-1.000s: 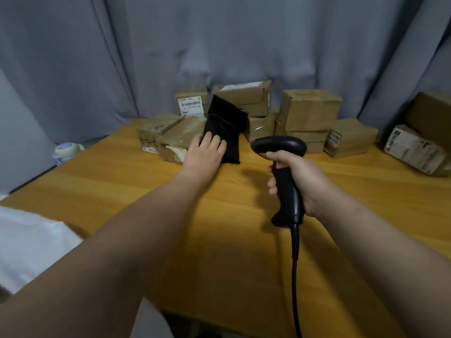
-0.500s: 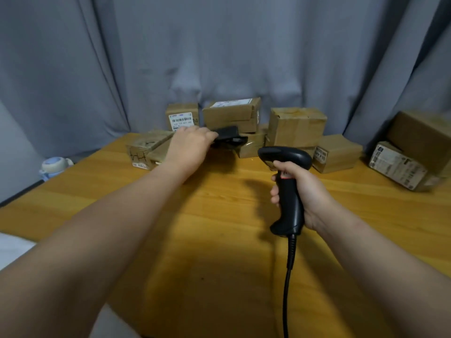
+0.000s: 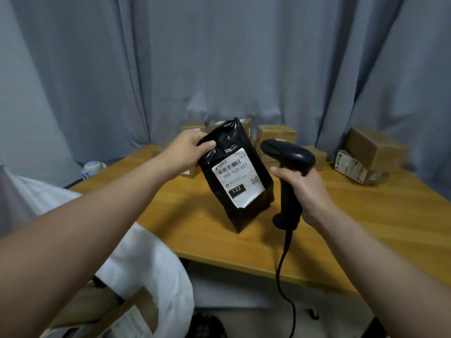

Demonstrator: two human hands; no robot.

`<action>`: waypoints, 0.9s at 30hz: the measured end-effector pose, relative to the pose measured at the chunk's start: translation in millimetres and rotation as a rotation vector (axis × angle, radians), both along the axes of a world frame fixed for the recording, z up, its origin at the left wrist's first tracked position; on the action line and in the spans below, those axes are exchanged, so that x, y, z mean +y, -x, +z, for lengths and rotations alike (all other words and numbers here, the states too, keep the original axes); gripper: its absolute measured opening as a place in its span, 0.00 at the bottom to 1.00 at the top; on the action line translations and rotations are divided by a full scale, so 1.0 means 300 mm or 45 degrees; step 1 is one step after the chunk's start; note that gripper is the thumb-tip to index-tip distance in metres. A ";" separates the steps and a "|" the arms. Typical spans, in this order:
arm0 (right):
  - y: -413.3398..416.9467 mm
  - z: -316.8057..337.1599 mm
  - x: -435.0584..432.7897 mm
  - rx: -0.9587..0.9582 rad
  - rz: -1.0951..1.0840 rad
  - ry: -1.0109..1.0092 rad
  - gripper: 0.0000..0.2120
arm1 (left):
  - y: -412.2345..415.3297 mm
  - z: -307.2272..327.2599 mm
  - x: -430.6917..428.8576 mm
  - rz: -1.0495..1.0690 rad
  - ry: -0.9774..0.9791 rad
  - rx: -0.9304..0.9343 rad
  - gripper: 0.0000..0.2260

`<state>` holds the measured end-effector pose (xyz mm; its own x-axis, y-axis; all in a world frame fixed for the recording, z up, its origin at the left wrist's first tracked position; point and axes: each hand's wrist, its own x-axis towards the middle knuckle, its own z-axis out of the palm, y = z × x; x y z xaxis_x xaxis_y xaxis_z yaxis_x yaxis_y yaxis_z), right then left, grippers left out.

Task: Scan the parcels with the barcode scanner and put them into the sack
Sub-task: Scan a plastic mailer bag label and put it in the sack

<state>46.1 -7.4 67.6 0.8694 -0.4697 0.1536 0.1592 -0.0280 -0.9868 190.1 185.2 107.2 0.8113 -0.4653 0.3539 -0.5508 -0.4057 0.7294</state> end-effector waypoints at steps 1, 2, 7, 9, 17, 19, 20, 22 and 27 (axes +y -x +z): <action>0.023 0.006 0.001 -0.025 0.012 0.060 0.05 | 0.029 0.001 0.005 -0.031 -0.037 0.033 0.10; 0.043 0.011 0.000 -0.053 0.018 0.108 0.05 | 0.061 0.003 0.006 -0.065 -0.068 0.073 0.10; 0.103 -0.003 0.010 -0.189 0.117 0.079 0.13 | 0.208 0.018 -0.038 -0.200 -0.048 0.183 0.11; 0.116 -0.027 0.021 -0.190 0.079 0.027 0.14 | 0.256 0.014 -0.064 -0.231 -0.006 0.238 0.12; 0.133 -0.083 0.040 -0.178 -0.212 -0.188 0.10 | 0.321 -0.150 -0.087 -0.108 0.616 0.596 0.30; 0.131 -0.090 0.044 -0.160 -0.271 -0.189 0.10 | 0.340 -0.189 -0.092 -0.100 0.501 0.563 0.25; 0.129 -0.094 0.047 -0.150 -0.291 -0.191 0.09 | 0.348 -0.199 -0.098 -0.100 0.497 0.550 0.22; 0.127 -0.097 0.053 -0.161 -0.301 -0.209 0.09 | 0.355 -0.202 -0.110 -0.080 0.552 0.478 0.14; 0.126 -0.105 0.044 -0.186 -0.324 -0.178 0.09 | 0.339 -0.184 -0.117 -0.031 0.560 0.364 0.01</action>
